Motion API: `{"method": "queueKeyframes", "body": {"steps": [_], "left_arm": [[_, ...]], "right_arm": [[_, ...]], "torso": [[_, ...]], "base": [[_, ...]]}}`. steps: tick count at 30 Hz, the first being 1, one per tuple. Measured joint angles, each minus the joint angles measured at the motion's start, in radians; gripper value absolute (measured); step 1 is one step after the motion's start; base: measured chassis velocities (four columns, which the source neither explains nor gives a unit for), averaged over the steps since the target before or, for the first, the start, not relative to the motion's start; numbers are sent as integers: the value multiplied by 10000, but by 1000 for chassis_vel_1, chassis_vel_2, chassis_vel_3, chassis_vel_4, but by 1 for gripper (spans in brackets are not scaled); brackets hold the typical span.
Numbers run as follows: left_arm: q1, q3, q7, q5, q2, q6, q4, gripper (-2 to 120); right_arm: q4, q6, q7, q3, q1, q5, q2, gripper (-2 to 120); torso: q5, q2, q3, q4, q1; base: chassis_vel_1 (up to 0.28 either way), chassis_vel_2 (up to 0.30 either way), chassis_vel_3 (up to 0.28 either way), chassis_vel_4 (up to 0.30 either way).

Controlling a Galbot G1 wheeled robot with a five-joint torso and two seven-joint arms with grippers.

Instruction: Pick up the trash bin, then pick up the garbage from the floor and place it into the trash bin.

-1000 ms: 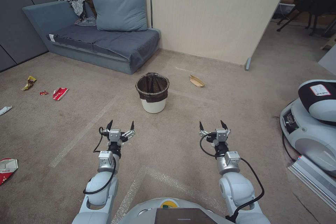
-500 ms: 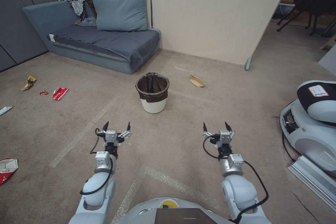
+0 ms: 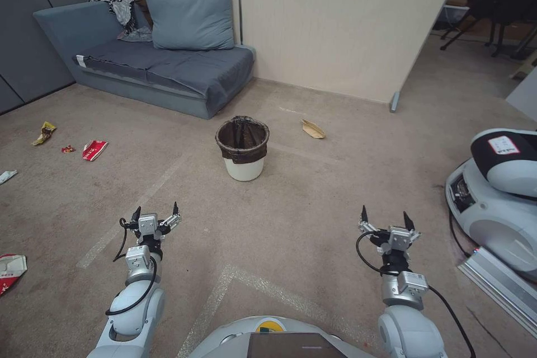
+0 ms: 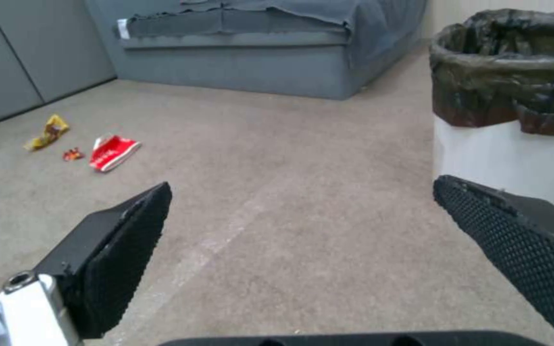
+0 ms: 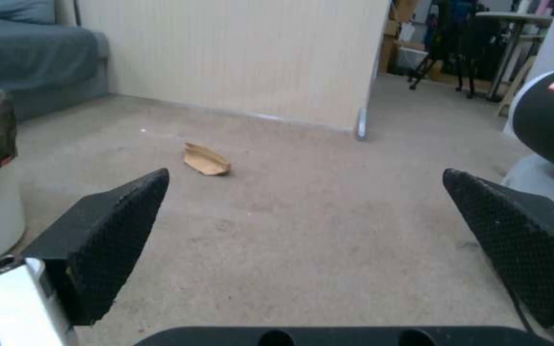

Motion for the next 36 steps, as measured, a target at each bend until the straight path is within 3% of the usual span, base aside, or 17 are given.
{"method": "queueKeyframes", "body": {"steps": [3,4,36], "left_arm": [[10,5,-24,18,-13,19,-10,100],[36,5,-64,75,-34,52,-61,100],[22,16,-59,4,70,81,-146,100]], "right_arm": [[95,323,439,195,-284,148,-111,100],[108,354,478,209,-294,154,-120,100],[361,285,416,30,-325,230,-121,100]], "torso": [[0,0,-1,-6,0],[4,0,0,4,1],[3,0,1,5,0]], "base": [[0,0,0,0],[0,0,0,0],[0,0,0,0]]}}
